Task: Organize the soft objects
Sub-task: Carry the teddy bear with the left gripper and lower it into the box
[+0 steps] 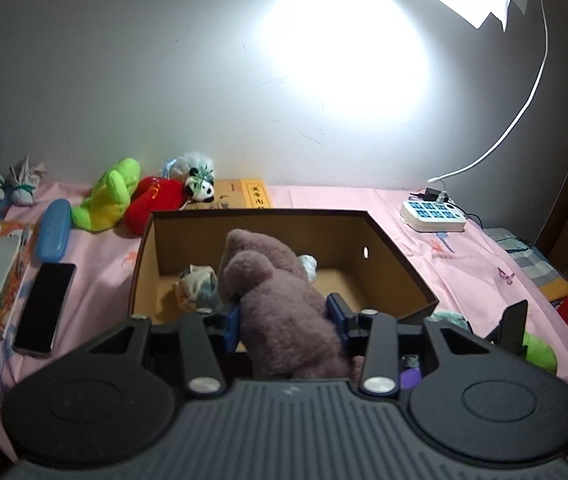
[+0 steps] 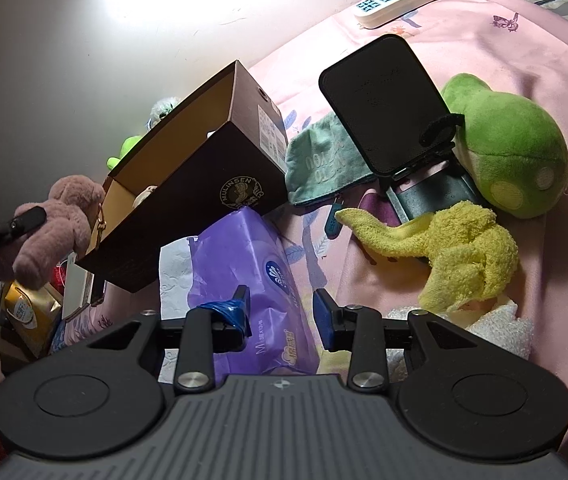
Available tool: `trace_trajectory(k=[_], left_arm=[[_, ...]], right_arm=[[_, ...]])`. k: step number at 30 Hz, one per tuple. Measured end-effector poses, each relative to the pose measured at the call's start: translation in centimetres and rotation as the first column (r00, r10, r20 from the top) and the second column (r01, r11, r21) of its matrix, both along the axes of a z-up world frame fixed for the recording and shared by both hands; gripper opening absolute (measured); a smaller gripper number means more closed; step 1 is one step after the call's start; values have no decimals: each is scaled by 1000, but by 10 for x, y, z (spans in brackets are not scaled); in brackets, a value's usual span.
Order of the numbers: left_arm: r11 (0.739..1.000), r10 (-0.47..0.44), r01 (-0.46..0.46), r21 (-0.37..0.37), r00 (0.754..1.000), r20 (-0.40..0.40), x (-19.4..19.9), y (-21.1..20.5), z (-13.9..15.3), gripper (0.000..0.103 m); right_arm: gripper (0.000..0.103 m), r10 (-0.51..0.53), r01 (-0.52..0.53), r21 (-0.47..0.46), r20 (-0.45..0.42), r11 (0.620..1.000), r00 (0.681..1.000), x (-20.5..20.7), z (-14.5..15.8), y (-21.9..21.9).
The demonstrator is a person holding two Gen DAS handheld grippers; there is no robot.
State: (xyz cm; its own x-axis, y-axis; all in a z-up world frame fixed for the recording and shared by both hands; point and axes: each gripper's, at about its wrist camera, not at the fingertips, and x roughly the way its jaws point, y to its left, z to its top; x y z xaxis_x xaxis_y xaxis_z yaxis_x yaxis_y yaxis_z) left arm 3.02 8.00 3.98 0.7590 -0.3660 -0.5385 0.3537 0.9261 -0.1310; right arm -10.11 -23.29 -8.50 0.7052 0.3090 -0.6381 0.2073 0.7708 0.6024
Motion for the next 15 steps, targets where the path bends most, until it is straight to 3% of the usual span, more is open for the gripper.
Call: trace_trajectory(k=[8,15], left_arm=[[999,38,-38,17,999,11,67,-5,-13,41],[996,74,-68,62,992,-98,115,-11,-59,41]], right_arm=[[18,-49,49,-8,3,999,999,-2,-1,-11],[18,-75,75,-8,3,997,997,6,-2,-17]])
